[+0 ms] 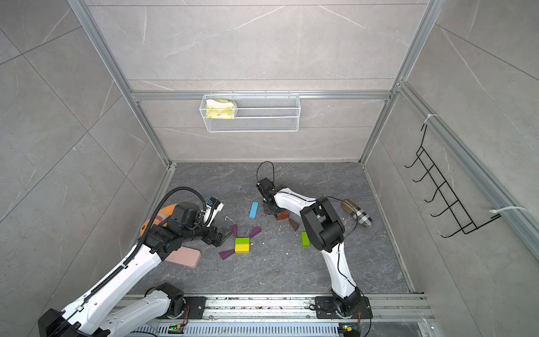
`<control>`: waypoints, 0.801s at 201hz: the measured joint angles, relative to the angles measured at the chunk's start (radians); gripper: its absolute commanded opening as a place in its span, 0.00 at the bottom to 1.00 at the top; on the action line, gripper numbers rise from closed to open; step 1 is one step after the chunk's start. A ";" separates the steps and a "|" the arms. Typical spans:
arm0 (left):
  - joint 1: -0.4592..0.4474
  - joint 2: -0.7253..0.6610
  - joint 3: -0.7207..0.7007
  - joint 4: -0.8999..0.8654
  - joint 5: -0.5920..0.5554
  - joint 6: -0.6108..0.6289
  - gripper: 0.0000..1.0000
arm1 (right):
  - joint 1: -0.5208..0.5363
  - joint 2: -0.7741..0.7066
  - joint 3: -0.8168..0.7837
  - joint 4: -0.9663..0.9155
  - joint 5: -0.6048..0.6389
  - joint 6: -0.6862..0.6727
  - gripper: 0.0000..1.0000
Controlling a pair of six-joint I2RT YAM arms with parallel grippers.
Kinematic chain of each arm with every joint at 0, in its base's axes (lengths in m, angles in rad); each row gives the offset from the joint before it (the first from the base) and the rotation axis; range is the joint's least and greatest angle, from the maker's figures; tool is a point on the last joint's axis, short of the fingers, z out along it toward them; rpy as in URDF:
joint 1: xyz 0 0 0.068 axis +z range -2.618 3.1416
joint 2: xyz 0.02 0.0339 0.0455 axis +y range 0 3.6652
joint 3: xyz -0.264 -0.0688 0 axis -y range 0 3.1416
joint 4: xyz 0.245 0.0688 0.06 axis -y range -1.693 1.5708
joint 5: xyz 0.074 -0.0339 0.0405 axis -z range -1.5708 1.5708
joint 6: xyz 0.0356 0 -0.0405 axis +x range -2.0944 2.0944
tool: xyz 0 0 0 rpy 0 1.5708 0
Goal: Assemble a small pinwheel with building blocks
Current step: Pick up the building block from the center of the board.
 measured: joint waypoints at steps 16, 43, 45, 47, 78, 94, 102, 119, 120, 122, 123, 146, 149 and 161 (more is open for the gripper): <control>0.002 0.000 -0.006 0.015 0.001 -0.005 1.00 | -0.001 0.000 -0.006 0.019 -0.013 -0.001 0.12; 0.024 0.006 -0.021 0.064 0.041 -0.033 1.00 | -0.003 -0.040 -0.073 0.101 -0.064 -0.037 0.11; 0.027 0.007 -0.021 0.069 0.048 -0.037 1.00 | -0.003 -0.046 -0.082 0.108 -0.072 -0.040 0.11; 0.031 0.011 -0.021 0.075 0.055 -0.042 1.00 | -0.003 -0.053 -0.091 0.114 -0.078 -0.046 0.11; 0.083 0.114 -0.004 0.158 0.188 -0.103 0.93 | -0.003 -0.165 -0.178 0.167 -0.193 -0.103 0.11; 0.091 0.170 -0.010 0.240 0.241 -0.167 0.87 | -0.003 -0.243 -0.203 0.208 -0.281 -0.139 0.11; 0.091 0.187 -0.015 0.275 0.256 -0.201 0.83 | 0.000 -0.295 -0.229 0.235 -0.316 -0.156 0.11; 0.091 0.225 0.008 0.283 0.255 -0.249 0.80 | 0.009 -0.410 -0.291 0.278 -0.376 -0.195 0.11; 0.091 0.227 0.010 0.282 0.255 -0.250 0.80 | 0.009 -0.415 -0.293 0.280 -0.378 -0.196 0.11; 0.092 0.236 0.019 0.277 0.255 -0.253 0.79 | 0.010 -0.429 -0.301 0.283 -0.385 -0.204 0.11; 0.092 0.239 0.021 0.275 0.255 -0.254 0.79 | 0.011 -0.434 -0.303 0.285 -0.387 -0.206 0.11; 0.103 0.332 0.144 0.228 0.271 -0.285 0.78 | 0.027 -0.534 -0.360 0.321 -0.448 -0.274 0.10; 0.105 0.342 0.158 0.226 0.278 -0.287 0.78 | 0.030 -0.541 -0.365 0.323 -0.452 -0.285 0.10; 0.119 0.372 0.203 0.223 0.306 -0.298 0.77 | 0.043 -0.558 -0.383 0.325 -0.458 -0.321 0.10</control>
